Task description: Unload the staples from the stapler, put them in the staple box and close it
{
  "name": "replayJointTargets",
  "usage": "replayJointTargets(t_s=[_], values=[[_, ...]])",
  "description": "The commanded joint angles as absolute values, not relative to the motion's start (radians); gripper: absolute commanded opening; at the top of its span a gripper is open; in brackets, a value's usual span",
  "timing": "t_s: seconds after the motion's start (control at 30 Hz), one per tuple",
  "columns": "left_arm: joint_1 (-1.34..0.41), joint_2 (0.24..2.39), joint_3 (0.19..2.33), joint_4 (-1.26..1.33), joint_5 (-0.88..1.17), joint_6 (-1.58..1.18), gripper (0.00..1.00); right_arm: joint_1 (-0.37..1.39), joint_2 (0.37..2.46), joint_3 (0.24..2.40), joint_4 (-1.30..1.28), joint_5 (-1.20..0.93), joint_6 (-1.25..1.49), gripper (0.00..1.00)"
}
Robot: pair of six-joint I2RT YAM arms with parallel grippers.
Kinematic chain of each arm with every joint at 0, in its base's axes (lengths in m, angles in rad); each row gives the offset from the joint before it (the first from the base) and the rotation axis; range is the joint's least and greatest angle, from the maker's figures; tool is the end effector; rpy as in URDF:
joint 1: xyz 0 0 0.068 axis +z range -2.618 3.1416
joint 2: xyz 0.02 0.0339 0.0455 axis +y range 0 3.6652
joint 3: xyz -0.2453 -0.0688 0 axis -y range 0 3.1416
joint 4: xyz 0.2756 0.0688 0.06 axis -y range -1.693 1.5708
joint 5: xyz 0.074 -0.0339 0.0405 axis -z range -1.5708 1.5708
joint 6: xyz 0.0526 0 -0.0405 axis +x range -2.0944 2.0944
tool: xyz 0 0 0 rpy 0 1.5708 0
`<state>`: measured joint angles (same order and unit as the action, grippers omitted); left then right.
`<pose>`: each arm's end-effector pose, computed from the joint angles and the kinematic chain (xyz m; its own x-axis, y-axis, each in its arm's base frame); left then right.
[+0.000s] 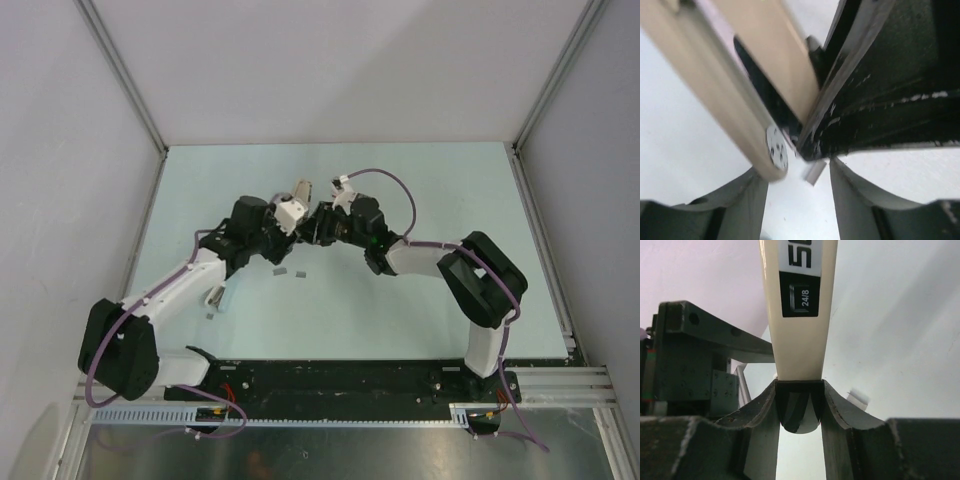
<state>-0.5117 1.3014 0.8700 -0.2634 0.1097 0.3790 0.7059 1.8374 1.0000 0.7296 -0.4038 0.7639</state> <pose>0.2824 -0.1652 0.2084 -0.3114 0.5967 -0.7396 0.7268 0.6509 0.2191 0.3179 0.2981 0.1724 -0.6774 0.2584 -0.6887 -0.5888 0.3707 0.7183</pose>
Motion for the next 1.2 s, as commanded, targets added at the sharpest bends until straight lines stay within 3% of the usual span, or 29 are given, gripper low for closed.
replayJointTargets(t_s=[0.0, 0.2, 0.4, 1.03, 1.1, 1.17], values=[[-0.379, 1.269, 0.942, -0.313, 0.348, 0.244, 0.58, 0.705, 1.871, 1.124, 0.698, -0.298, 0.749, 0.0], [-0.118, 1.242, 1.025, -0.363, 0.494, 0.161, 0.68, 0.712, 1.925, 1.278, 0.429, -0.222, 0.592, 0.0], [0.011, 1.205, 1.052, -0.406, 0.537, 0.15, 0.7, 0.717, 2.012, 1.454, 0.142, -0.124, 0.469, 0.0], [0.045, 1.163, 0.993, -0.418, 0.493, 0.152, 0.69, 0.808, 2.381, 2.155, -0.581, -0.108, 0.326, 0.0], [0.046, 1.166, 0.992, -0.418, 0.495, 0.148, 0.69, 0.819, 2.414, 2.217, -0.631, -0.093, 0.323, 0.05], [0.045, 1.169, 0.992, -0.419, 0.498, 0.144, 0.69, 0.822, 2.443, 2.264, -0.664, -0.089, 0.326, 0.19]])
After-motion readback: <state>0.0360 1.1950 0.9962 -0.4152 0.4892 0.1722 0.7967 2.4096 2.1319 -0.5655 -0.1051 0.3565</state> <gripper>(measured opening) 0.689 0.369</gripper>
